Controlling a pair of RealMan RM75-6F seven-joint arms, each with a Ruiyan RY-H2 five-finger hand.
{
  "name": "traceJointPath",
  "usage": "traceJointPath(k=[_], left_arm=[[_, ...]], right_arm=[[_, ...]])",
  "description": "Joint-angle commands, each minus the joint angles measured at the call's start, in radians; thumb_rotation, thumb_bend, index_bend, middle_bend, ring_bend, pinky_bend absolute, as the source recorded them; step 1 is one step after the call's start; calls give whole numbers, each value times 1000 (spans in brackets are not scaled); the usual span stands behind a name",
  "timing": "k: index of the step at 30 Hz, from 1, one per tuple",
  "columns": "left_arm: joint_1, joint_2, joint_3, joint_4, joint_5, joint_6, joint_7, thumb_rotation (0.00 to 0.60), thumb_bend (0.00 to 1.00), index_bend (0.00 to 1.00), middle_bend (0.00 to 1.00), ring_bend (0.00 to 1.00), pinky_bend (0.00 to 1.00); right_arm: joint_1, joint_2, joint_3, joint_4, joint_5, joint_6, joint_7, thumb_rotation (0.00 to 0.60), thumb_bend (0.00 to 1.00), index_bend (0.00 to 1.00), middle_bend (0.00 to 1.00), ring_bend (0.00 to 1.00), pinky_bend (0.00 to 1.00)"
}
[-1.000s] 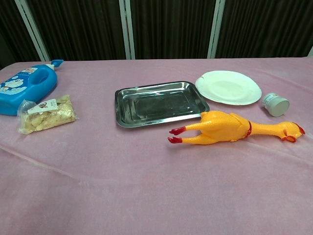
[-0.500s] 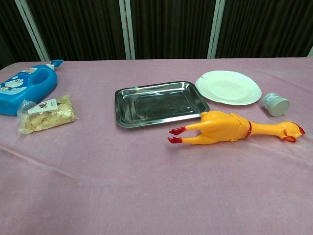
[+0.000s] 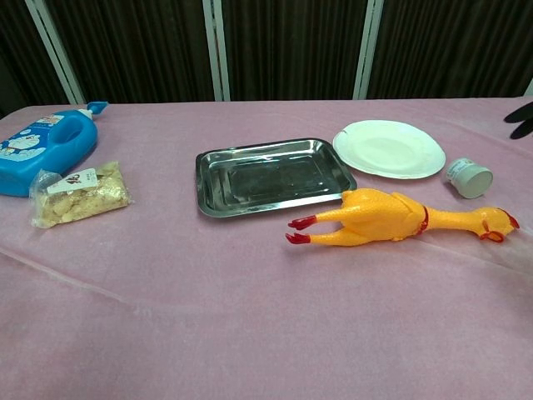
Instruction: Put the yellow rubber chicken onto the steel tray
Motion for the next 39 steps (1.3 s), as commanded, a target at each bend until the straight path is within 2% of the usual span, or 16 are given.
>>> traceJointPath(k=[1,11,19,23,29,39], left_arm=[[-1,3,0,-4,1,0,1,600,0,40,44,0,0],[-6,10,0,-14,0,-7,2,600,0,40,44,0,0],[-7,7,1,-2,-6,-14,-12,600,0,41,43,0,0],[-5,7,3,5,-10,-16,-21,600,0,40,43,0,0],[-3,5,5,17,-19,-20,-39,600,0,40,43,0,0],[-2,2,9,29,-19,-25,-58,600,0,41,42,0,0]], right_arm=[[53,-18,9,18,14,-70,40,600,260,153,201,198,249],[159,-97,21,101,80,-223,53,600,268,173,214,207,266],[239,-186,34,210,162,-347,55,600,285,173,217,215,289],[256,-205,32,240,178,-371,55,600,295,191,229,222,289],[274,-232,23,289,193,-395,39,600,315,281,261,244,296],[287,-261,12,312,199,-397,41,600,316,333,313,293,351]])
